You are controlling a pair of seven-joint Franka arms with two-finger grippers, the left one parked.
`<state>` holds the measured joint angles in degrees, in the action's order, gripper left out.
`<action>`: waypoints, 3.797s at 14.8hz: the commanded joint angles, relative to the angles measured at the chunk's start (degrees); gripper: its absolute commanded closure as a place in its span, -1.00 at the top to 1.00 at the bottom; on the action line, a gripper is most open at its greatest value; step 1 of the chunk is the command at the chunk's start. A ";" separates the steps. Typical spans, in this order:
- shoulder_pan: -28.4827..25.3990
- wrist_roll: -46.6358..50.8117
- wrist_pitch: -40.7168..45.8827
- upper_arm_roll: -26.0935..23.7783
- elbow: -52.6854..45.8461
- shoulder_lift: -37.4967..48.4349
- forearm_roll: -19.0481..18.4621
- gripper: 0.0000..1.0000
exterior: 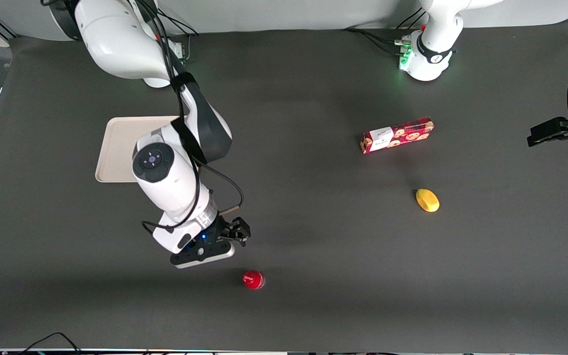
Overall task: Place coke bottle on tray
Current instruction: 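Move the open right gripper over the tray toward the red Coca-Cola bottle, then lower the right gripper around the bottle cap and close it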
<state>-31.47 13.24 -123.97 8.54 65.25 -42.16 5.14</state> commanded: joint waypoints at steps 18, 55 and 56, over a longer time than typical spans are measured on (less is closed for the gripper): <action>-2.36 3.02 -13.49 2.45 -10.57 -16.19 1.19 1.00; -2.10 2.23 -13.49 2.80 -12.69 -16.20 0.92 -1.00; -2.10 2.23 -13.32 2.80 -12.69 -16.03 1.01 -1.00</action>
<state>-32.85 15.26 -137.83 10.77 52.56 -58.73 5.24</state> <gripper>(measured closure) 0.687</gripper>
